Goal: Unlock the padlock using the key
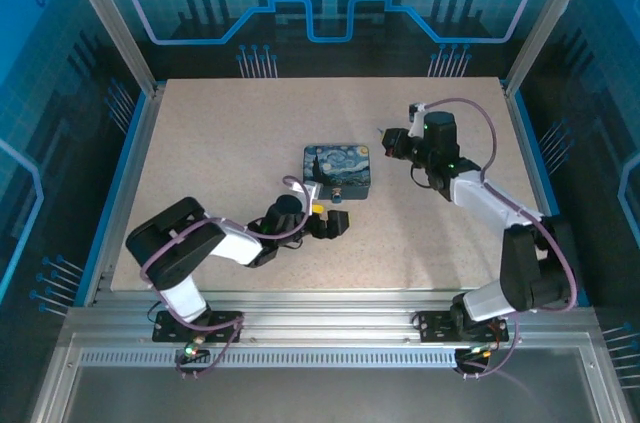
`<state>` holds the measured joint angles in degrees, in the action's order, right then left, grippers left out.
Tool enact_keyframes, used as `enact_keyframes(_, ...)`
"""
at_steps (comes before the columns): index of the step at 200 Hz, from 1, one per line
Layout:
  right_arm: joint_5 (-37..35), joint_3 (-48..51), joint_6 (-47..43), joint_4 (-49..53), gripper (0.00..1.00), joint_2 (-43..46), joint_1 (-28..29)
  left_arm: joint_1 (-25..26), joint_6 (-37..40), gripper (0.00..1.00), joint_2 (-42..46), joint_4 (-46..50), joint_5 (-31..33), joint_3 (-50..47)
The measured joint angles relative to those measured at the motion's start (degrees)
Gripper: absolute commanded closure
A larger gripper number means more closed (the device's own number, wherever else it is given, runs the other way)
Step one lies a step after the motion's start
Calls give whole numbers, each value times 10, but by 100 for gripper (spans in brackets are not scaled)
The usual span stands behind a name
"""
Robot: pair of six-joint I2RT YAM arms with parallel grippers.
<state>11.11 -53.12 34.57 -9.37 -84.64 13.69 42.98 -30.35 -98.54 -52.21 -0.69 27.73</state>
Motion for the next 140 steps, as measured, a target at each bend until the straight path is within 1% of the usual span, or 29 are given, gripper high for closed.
enact_keyframes(38, -1, -20, -2, -23, 100, -57, -3, 7, 33, 1, -58, -66, 35, 27)
enact_keyframes(57, -1, -27, -2, -28, 100, -79, -3, 8, 40, 1, -80, -79, 43, 41)
enact_keyframes(110, 0, -55, 1, -47, 100, -144, -3, 8, 49, 1, -120, -107, 45, 60)
enact_keyframes(140, 2, -55, 5, -58, 100, -170, -2, 8, 50, 6, -139, -118, 38, 71)
